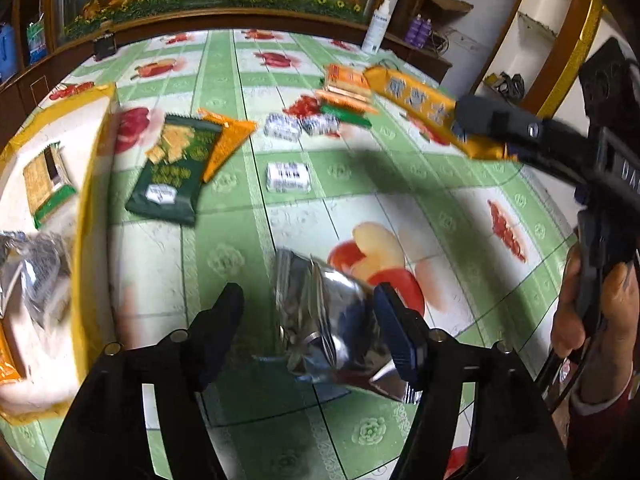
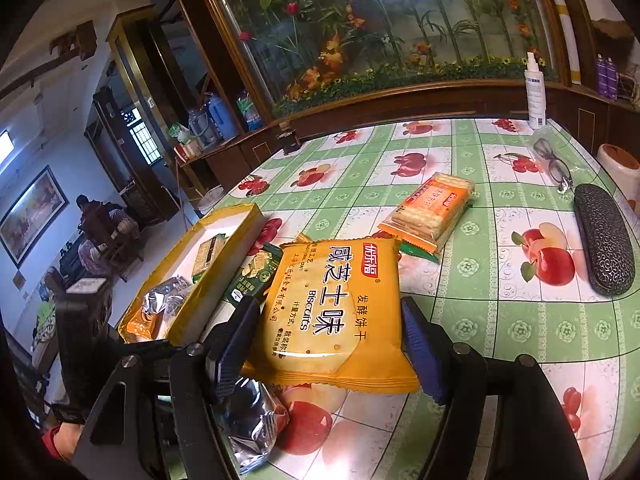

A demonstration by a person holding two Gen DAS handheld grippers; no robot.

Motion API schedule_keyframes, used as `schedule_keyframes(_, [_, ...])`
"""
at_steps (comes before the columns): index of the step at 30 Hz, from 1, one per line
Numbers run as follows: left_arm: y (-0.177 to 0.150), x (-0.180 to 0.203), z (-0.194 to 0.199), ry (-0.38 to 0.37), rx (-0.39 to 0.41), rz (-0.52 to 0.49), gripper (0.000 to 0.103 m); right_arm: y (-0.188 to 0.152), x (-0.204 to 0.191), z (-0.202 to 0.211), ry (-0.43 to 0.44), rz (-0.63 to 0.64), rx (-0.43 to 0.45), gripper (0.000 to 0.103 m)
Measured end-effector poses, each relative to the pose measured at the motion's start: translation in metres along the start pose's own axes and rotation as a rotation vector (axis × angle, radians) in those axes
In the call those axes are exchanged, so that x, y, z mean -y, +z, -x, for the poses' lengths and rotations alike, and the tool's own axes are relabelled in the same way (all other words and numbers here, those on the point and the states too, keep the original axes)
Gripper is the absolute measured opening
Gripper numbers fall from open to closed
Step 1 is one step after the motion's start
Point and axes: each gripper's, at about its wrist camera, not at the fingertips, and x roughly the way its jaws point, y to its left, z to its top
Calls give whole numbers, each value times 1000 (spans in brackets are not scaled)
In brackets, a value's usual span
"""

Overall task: Organize snacks
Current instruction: 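Carry the foil pack and cheese biscuit pack over the white foam box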

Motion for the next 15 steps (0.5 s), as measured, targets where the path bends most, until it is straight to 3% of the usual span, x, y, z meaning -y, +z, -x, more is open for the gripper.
schedule_keyframes(6, [-8, 2, -3, -9, -19, 27, 82, -5, 1, 2, 1, -9, -7, 72])
schedule_keyframes(9, [-8, 7, -3, -15, -41, 36, 83, -5, 1, 3, -2, -7, -3, 72])
schedule_keyframes(13, [-9, 16, -4, -76, -68, 54, 83, -6, 1, 4, -1, -11, -1, 72])
schedule_keyframes(15, [-11, 23, -4, -46, -71, 51, 83, -6, 3, 5, 0, -13, 1, 72])
